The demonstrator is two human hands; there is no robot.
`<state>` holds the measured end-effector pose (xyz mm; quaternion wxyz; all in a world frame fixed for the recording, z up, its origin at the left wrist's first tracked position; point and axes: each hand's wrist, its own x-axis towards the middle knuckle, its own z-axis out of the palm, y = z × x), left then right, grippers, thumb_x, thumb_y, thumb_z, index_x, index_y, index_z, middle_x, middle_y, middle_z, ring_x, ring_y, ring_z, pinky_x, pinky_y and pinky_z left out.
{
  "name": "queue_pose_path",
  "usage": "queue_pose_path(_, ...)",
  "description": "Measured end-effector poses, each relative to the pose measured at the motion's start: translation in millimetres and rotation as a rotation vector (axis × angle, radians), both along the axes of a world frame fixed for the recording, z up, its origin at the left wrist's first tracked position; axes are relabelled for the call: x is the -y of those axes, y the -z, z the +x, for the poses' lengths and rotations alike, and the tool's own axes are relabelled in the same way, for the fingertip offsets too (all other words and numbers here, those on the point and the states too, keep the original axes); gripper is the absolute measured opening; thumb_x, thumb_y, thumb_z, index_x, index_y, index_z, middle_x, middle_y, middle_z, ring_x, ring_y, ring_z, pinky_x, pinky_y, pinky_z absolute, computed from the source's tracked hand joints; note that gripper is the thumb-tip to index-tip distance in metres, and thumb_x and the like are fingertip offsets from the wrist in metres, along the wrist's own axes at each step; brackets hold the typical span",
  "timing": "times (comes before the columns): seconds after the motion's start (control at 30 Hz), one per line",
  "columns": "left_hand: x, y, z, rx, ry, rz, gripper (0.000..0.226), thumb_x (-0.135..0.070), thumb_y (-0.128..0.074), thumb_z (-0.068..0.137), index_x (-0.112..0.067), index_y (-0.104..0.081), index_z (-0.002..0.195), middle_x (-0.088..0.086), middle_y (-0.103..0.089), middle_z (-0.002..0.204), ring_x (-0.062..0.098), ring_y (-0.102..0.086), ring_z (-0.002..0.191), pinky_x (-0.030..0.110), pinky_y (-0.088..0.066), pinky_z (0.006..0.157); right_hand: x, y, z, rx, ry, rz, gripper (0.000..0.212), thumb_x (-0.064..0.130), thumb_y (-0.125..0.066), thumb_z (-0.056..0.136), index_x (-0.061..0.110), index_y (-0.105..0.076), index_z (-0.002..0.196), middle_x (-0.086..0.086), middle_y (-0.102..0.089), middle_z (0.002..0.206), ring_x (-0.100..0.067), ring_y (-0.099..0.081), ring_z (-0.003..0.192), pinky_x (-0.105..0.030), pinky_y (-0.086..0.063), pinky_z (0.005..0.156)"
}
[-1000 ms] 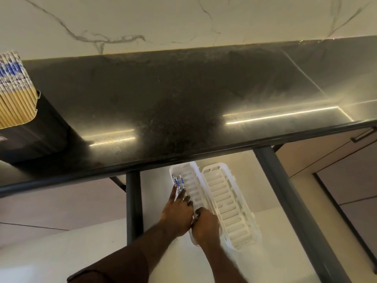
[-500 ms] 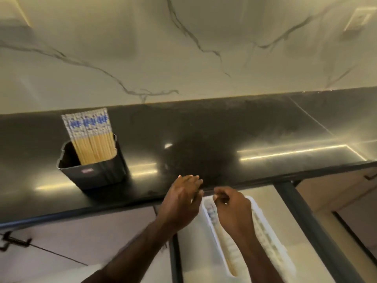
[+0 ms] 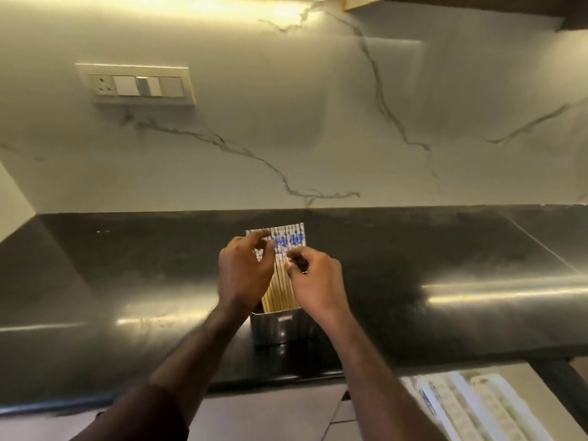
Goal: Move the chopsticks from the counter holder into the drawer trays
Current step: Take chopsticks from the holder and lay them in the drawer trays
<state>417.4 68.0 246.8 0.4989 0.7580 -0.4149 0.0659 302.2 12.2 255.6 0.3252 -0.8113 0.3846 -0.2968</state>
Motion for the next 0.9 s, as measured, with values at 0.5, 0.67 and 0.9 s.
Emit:
queue_pose_path(0.5, 36.2, 67.6, 69.1, -0.544, 0.081, -0.011, 0.028, -0.021, -0.073, 0.084, -0.020, -0.069, 0.111, -0.006, -0.073, 0.095, 0.007, -0.069, 0.090, 0.038, -0.058, 0.084, 5.3, 56.9, 77.1, -0.152, 0.043, 0.094, 0.039, 0.009, -0.057, 0.093, 0.019, -0.054, 0.130, -0.001, -0.067, 0.113, -0.014, -0.063, 0.103, -0.033, -0.054, 0.089)
queue_pose_path(0.67, 40.4, 72.3, 65.9, -0.614, 0.144, -0.041, 0.020, -0.016, -0.074, 0.083, -0.019, -0.073, 0.103, -0.006, -0.076, 0.090, 0.007, -0.072, 0.085, 0.040, -0.060, 0.080, 7.9, 63.0, 74.9, -0.136, 0.087, 0.115, 0.034, 0.013, -0.060, 0.092, 0.021, -0.055, 0.124, 0.002, -0.067, 0.109, -0.011, -0.062, 0.097, -0.028, -0.052, 0.085)
queue_pose_path(0.9, 44.2, 75.8, 59.7, -0.673, 0.170, -0.057, 0.016, -0.013, -0.075, 0.082, -0.026, -0.073, 0.092, -0.007, -0.076, 0.085, 0.004, -0.073, 0.080, 0.036, -0.061, 0.077, 10.0, 68.5, 72.0, -0.151, 0.063, 0.135, 0.039, 0.015, -0.060, 0.092, 0.026, -0.054, 0.129, 0.007, -0.065, 0.112, -0.002, -0.053, 0.089, -0.018, -0.043, 0.077)
